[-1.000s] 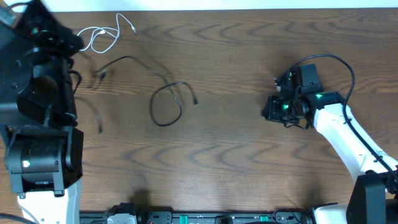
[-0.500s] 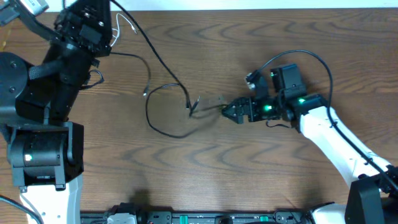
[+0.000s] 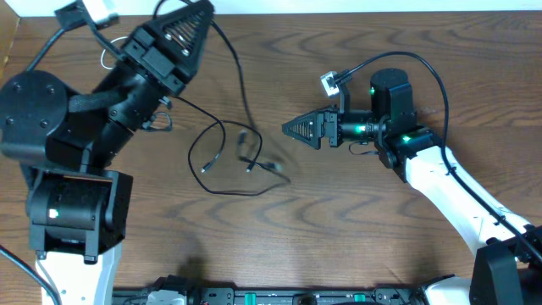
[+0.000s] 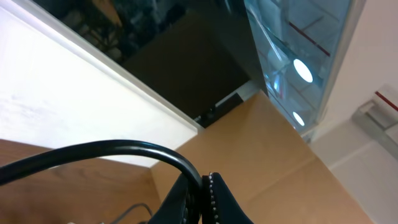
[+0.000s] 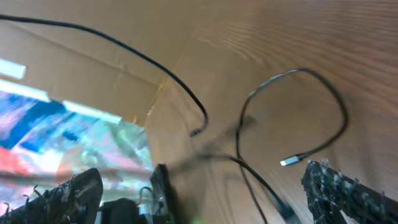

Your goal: Untangle cables

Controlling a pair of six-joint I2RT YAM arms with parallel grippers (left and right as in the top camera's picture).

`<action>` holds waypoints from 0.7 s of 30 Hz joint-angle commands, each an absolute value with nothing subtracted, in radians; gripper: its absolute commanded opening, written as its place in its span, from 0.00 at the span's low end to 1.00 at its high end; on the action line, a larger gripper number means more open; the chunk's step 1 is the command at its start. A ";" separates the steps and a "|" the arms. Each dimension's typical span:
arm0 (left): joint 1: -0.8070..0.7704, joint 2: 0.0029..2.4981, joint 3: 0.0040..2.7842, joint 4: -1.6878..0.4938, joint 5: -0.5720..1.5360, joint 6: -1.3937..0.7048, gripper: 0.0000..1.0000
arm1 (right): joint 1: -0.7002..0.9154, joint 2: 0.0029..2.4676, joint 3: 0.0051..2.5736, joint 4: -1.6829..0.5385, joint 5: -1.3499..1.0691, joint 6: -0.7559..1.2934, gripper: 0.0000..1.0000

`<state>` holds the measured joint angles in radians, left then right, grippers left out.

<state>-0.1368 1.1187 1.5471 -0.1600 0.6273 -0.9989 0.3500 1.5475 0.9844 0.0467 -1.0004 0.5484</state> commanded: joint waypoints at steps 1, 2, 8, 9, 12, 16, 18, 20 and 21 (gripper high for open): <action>-0.162 1.124 1.560 -0.155 0.646 -1.011 0.07 | 0.363 1.549 0.986 0.056 -1.079 0.501 0.99; -0.167 1.126 1.560 -0.155 0.643 -1.011 0.07 | 0.370 1.549 0.986 0.047 -1.093 0.450 0.99; -0.169 1.137 1.560 -0.155 0.643 -1.011 0.07 | 0.421 1.549 0.986 -0.121 -1.090 0.224 0.95; -0.169 1.139 1.560 -0.155 0.641 -1.010 0.08 | 0.424 1.550 0.986 -0.153 -1.064 0.207 0.92; -0.169 1.146 1.560 -0.155 0.627 -0.981 0.07 | 0.426 1.549 0.986 -0.264 -0.919 0.196 0.81; -0.169 1.159 1.560 -0.155 0.616 -0.974 0.07 | 0.428 1.550 0.986 -0.334 -0.860 0.174 0.74; -0.169 1.162 1.560 -0.154 0.609 -0.974 0.08 | 0.437 1.549 0.986 -0.341 -0.868 0.175 0.74; -0.169 1.163 1.560 -0.155 0.590 -0.974 0.07 | 0.453 1.549 0.986 -0.342 -0.870 0.191 0.74; -0.169 1.163 1.560 -0.155 0.578 -0.974 0.07 | 0.462 1.550 0.986 -0.341 -0.870 0.205 0.75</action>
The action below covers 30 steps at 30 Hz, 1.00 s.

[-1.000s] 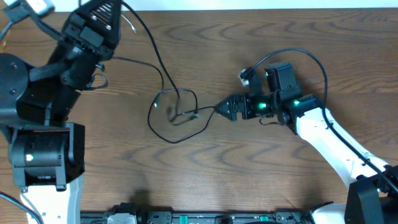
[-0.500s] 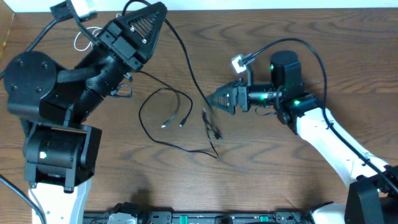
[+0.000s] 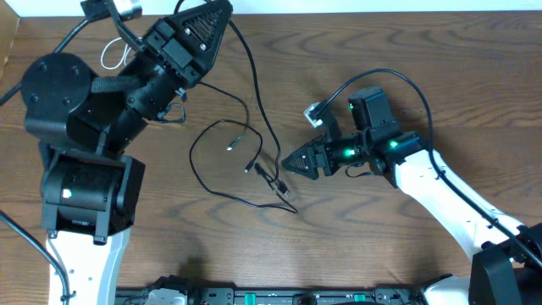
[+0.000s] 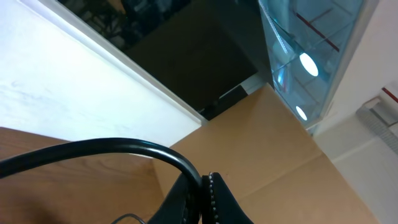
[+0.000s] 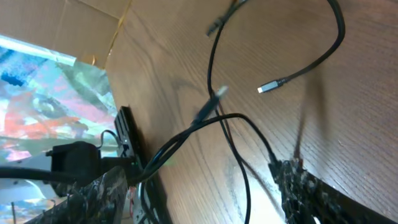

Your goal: Untangle cables

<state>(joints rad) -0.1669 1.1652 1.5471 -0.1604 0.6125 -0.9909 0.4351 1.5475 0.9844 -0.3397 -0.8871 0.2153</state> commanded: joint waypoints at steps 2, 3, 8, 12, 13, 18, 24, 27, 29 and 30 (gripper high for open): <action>-0.169 1.163 1.560 -0.155 0.551 -0.974 0.07 | 0.479 1.549 0.986 -0.337 -0.870 0.216 0.77; -0.169 1.162 1.560 -0.155 0.537 -0.974 0.08 | 0.488 1.549 0.986 -0.332 -0.871 0.215 0.79; -0.169 1.162 1.560 -0.155 0.530 -0.986 0.08 | 0.538 1.549 0.986 -0.290 -0.854 0.179 0.84; -0.169 1.162 1.560 -0.138 0.530 -0.986 0.07 | 0.581 1.550 0.986 -0.277 -0.756 0.242 0.81; -0.169 1.162 1.560 -0.132 0.530 -0.987 0.08 | 0.590 1.550 0.986 -0.279 -0.729 0.255 0.76; -0.169 1.162 1.560 -0.119 0.496 -0.985 0.08 | 0.656 1.550 0.986 -0.270 -0.638 0.329 0.75; -0.169 1.161 1.560 -0.121 0.439 -0.986 0.07 | 0.701 1.550 0.986 -0.254 -0.611 0.351 0.78; -0.169 1.162 1.560 -0.122 0.424 -0.985 0.07 | 0.709 1.550 0.986 -0.249 -0.606 0.390 0.77; -0.169 1.162 1.560 -0.122 0.402 -0.984 0.08 | 0.707 1.550 0.986 -0.236 -0.643 0.389 0.82; -0.169 1.162 1.560 -0.122 0.390 -0.977 0.07 | 0.703 1.549 0.986 -0.235 -0.656 0.389 0.82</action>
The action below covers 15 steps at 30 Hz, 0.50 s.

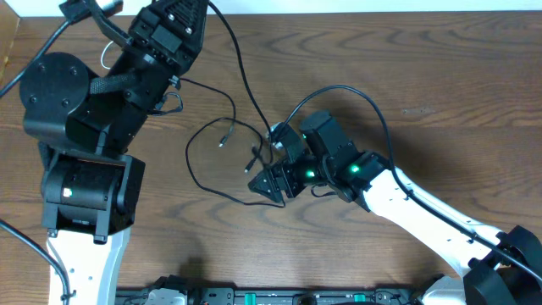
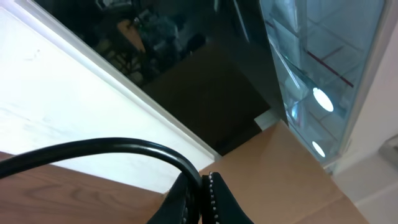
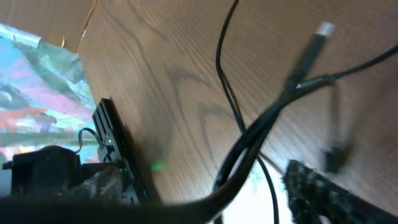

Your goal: Untangle cables

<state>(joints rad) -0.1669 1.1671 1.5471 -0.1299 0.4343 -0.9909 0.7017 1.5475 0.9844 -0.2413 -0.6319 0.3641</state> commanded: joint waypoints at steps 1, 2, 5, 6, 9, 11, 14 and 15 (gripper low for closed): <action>-0.169 1.162 1.560 -0.126 0.377 -0.977 0.07 | 0.695 1.549 0.988 -0.235 -0.670 0.389 0.82; -0.169 1.162 1.560 -0.130 0.365 -0.977 0.07 | 0.687 1.549 0.989 -0.235 -0.677 0.390 0.80; -0.169 1.161 1.560 -0.133 0.356 -0.978 0.07 | 0.670 1.549 0.988 -0.236 -0.680 0.408 0.68; -0.169 1.161 1.560 -0.132 0.355 -0.980 0.07 | 0.672 1.550 0.987 -0.236 -0.669 0.407 0.66; -0.169 1.161 1.560 -0.124 0.353 -0.986 0.07 | 0.691 1.551 0.986 -0.253 -0.600 0.407 0.49; -0.169 1.160 1.560 -0.120 0.349 -0.986 0.08 | 0.712 1.557 0.986 -0.270 -0.520 0.413 0.26; -0.166 1.157 1.560 -0.121 0.345 -0.986 0.07 | 0.733 1.568 0.986 -0.283 -0.420 0.442 0.01; -0.160 1.155 1.560 -0.121 0.345 -0.985 0.07 | 0.733 1.571 0.986 -0.289 -0.404 0.447 0.01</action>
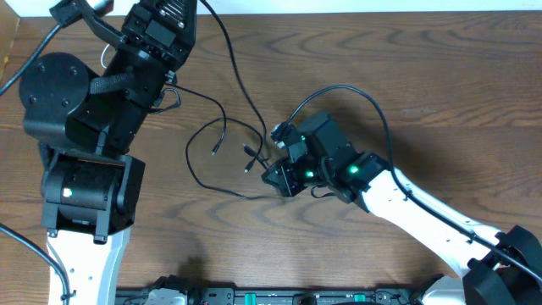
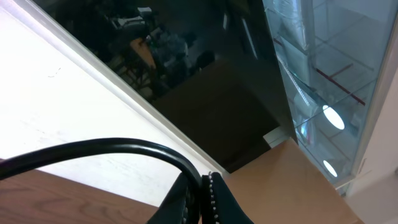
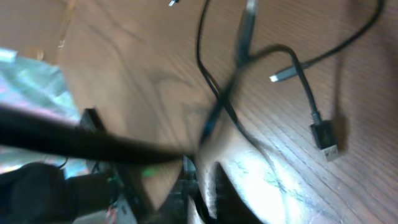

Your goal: Untangle cables

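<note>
Thin black cables (image 1: 203, 174) lie in a loose loop at the table's middle, with small plug ends (image 1: 247, 166) inside it. A longer black cable (image 1: 241, 80) runs from the top edge down to the tangle. My left gripper (image 1: 174, 10) is raised at the far left, shut on that cable (image 2: 124, 149), with its fingers (image 2: 211, 199) pressed together. My right gripper (image 1: 273, 176) is low at the tangle's right side, shut on a black strand (image 3: 93, 140). A USB plug (image 3: 326, 142) lies loose on the wood beside it.
A cardboard box edge (image 1: 8, 38) shows at the far left. A dark equipment rail (image 1: 254, 296) runs along the table's front edge. The right arm's own cable (image 1: 373, 110) arches above its wrist. Bare wood (image 1: 440, 68) lies to the right.
My right gripper, open over the crossing strands before, is now shut on a black strand and sits slightly higher and to the right. The left gripper has shifted a little toward the far edge.
My right gripper first hung open to the right of the tangle while the left held the long cable up. It then stood lower and nearer the strands, then open right over their crossing. Now it is shut on one. The left has kept its hold throughout.
</note>
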Controlling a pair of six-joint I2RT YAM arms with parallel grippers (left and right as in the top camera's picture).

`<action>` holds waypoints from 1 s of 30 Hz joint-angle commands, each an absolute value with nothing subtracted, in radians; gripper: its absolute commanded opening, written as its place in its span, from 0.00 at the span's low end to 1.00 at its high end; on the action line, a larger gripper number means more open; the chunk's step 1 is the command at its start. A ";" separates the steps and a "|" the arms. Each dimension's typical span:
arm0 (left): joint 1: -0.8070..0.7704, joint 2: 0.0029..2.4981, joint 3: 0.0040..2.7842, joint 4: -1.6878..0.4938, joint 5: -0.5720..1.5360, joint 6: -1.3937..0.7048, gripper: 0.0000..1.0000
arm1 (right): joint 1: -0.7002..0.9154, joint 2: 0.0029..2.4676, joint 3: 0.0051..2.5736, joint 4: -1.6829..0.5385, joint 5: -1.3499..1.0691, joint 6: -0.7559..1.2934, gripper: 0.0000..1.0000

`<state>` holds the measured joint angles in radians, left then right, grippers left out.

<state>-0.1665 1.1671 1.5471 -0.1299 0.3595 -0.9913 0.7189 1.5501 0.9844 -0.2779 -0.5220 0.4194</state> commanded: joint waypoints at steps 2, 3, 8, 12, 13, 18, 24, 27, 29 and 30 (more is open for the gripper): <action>-0.139 1.149 1.560 -0.121 0.343 -0.985 0.07 | 0.725 1.571 0.986 -0.310 -0.373 0.449 0.01; -0.125 1.147 1.560 -0.122 0.334 -0.984 0.07 | 0.717 1.571 0.986 -0.324 -0.363 0.449 0.01; -0.014 1.135 1.560 -0.150 0.260 -0.846 0.08 | 0.650 1.571 0.986 -0.442 -0.267 0.463 0.01; 0.093 1.132 1.560 -0.276 0.093 -0.757 0.08 | 0.586 1.571 0.986 -0.520 -0.215 0.478 0.01; 0.121 1.134 1.560 -0.315 0.035 -0.752 0.07 | 0.569 1.571 0.986 -0.529 -0.216 0.479 0.01; 0.252 1.153 1.560 -0.459 -0.079 -0.752 0.08 | 0.487 1.571 0.986 -0.555 -0.215 0.478 0.01; 0.286 1.154 1.560 -0.395 0.064 -0.760 0.07 | 0.443 1.571 0.986 -0.554 -0.216 0.478 0.11; 0.286 1.156 1.560 -0.319 0.194 -0.760 0.07 | 0.443 1.571 0.986 -0.555 -0.216 0.478 0.57; 0.286 1.158 1.560 -0.292 0.235 -0.759 0.07 | 0.445 1.571 0.986 -0.558 -0.216 0.478 0.85; 0.285 1.162 1.560 -0.290 0.236 -0.758 0.07 | 0.446 1.571 0.986 -0.558 -0.216 0.478 0.97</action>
